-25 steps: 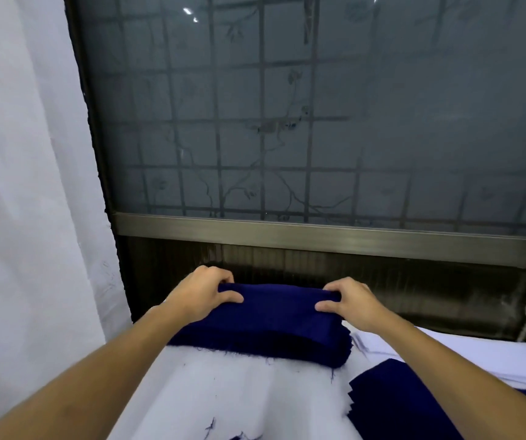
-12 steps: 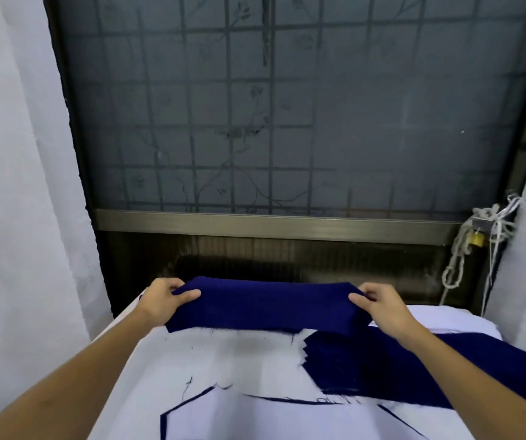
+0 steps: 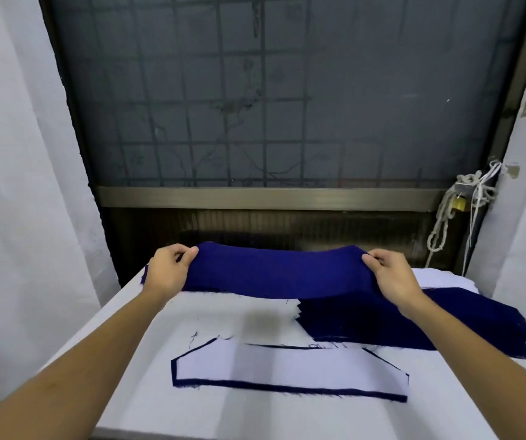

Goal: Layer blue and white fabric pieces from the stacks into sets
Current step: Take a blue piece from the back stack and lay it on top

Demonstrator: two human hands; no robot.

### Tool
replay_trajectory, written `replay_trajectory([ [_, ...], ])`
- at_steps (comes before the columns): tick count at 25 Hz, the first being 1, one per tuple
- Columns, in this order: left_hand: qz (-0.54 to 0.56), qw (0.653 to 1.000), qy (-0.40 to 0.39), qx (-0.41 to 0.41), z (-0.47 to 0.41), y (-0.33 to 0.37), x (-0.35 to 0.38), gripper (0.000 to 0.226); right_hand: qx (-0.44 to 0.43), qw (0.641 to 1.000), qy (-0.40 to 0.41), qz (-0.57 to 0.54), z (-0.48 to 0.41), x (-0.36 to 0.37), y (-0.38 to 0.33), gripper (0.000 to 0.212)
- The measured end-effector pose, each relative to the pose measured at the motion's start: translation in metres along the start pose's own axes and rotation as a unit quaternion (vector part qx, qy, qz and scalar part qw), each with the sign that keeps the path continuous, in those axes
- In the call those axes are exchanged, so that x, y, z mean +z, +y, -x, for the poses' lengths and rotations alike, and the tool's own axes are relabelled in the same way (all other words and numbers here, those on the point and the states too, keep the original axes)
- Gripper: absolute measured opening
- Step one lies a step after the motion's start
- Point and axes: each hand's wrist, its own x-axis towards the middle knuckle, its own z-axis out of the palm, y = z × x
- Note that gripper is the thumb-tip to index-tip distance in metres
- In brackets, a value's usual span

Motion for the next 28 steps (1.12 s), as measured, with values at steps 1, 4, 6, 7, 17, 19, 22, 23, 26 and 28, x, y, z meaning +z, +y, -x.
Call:
replay_trajectory([
  [1,-0.024,1.000,-0.002,0.005,0.010,-0.012,0.002,0.028,0.001,1.000,0.000,0.014,0.009,0.000,0.010,0.026],
  [4,-0.076,0.997,-0.026,0.002,0.040,-0.047,0.013,0.024,0.013,0.999,0.000,0.031,0.041,0.002,0.043,0.025],
  [6,-0.099,0.994,-0.052,-0.013,0.058,-0.066,0.022,0.025,0.028,0.999,-0.004,0.032,0.060,0.004,0.064,0.022],
  [7,-0.114,0.991,-0.060,-0.023,0.065,-0.072,0.025,0.026,0.033,0.999,-0.009,0.040,0.069,0.005,0.074,0.021],
  [17,-0.320,0.946,-0.047,-0.022,0.116,-0.101,0.052,0.032,0.054,0.966,0.014,0.254,0.115,0.023,0.112,0.011],
  [19,-0.329,0.944,-0.021,-0.010,0.123,-0.104,0.055,0.032,0.051,0.956,0.034,0.288,0.116,0.025,0.112,0.014],
  [22,-0.322,0.947,-0.003,0.008,0.123,-0.105,0.056,0.026,0.044,0.937,0.046,0.345,0.117,0.027,0.115,0.017],
  [23,-0.322,0.946,0.009,0.024,0.124,-0.106,0.057,0.023,0.030,0.928,0.047,0.368,0.117,0.029,0.117,0.019],
  [26,-0.342,0.938,0.036,0.055,0.123,-0.109,0.060,0.020,0.001,0.912,0.042,0.408,0.116,0.033,0.123,0.028],
  [28,-0.357,0.933,0.023,0.041,0.123,-0.112,0.061,0.022,-0.004,0.898,0.033,0.438,0.115,0.036,0.125,0.036],
])
